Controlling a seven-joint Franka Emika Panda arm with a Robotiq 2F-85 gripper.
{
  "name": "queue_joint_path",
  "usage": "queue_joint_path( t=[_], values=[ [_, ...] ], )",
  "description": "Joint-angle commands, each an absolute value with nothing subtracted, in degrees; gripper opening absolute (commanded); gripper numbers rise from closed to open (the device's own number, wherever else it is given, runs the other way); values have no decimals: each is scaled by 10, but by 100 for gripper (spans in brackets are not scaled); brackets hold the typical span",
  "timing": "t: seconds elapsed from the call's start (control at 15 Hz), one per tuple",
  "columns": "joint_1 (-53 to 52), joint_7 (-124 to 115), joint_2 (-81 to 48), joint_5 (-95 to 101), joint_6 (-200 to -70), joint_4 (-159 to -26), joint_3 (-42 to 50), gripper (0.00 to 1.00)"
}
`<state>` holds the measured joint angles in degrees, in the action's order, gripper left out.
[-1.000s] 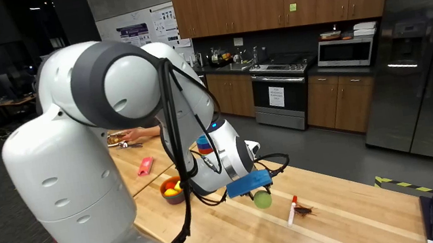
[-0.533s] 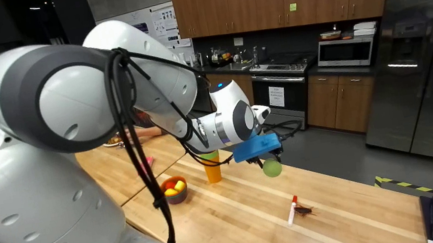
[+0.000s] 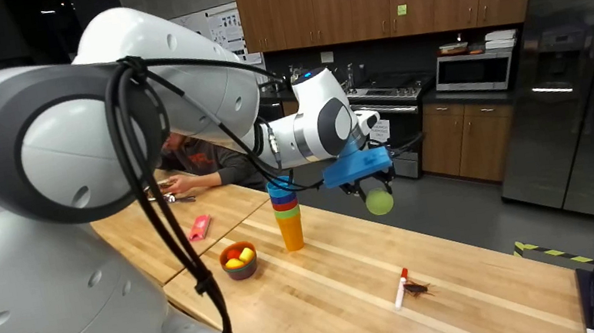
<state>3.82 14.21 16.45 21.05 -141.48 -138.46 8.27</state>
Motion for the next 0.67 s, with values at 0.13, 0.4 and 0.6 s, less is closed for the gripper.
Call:
queue_joint_path(
  t=[0.13, 0.4, 0.6],
  values=[
    [30, 182, 206, 168, -1360, -1344, 68, 39],
    [27, 193, 219, 163, -1331, -1313, 62, 39],
    [26, 193, 225, 165, -1321, -1302, 61, 39]
  ],
)
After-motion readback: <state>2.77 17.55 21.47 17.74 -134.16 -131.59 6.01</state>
